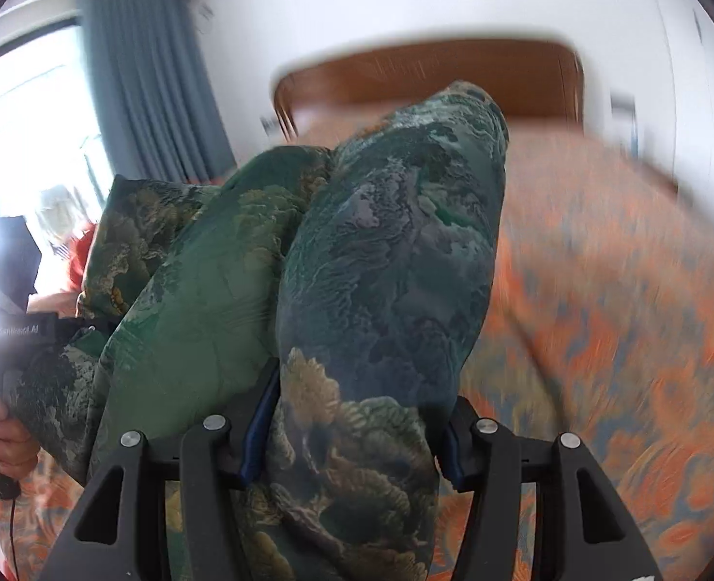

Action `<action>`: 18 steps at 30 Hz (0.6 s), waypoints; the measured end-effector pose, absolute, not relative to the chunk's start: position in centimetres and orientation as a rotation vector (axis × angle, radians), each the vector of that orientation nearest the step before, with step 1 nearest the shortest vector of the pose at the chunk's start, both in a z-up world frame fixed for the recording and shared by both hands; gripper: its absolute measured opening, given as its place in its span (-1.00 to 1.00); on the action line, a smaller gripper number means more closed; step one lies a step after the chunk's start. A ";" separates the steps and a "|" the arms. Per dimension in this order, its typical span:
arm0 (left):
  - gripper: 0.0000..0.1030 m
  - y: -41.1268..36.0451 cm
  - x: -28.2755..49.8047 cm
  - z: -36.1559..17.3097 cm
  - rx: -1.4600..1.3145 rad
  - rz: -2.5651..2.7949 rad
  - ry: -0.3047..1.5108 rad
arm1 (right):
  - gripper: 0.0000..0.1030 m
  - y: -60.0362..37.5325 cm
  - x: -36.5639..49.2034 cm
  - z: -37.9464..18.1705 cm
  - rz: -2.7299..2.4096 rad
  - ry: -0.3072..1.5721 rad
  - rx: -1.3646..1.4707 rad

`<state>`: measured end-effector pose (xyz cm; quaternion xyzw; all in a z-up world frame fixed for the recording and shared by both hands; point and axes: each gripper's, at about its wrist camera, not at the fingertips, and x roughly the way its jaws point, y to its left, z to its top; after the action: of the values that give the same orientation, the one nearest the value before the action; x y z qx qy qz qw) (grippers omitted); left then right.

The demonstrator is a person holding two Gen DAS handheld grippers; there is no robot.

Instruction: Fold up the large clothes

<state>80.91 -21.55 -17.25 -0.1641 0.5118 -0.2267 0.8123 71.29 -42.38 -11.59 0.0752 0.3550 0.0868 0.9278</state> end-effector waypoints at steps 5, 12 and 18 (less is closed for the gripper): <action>0.60 -18.7 80.3 -17.8 -0.479 -0.488 1.023 | 0.32 -45.9 73.3 -17.6 0.181 0.829 0.328; 0.96 -16.2 69.9 -8.5 -0.088 -0.363 0.650 | 0.41 -46.9 68.5 -12.4 0.172 0.732 0.315; 0.99 -15.5 59.0 -4.8 0.068 -0.261 0.505 | 0.57 -42.3 58.4 -4.9 0.123 0.581 0.062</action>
<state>59.02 -15.53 -4.77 0.0335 0.2493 -0.1287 0.9593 58.43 -42.34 -4.91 0.0304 0.2864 0.0606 0.9557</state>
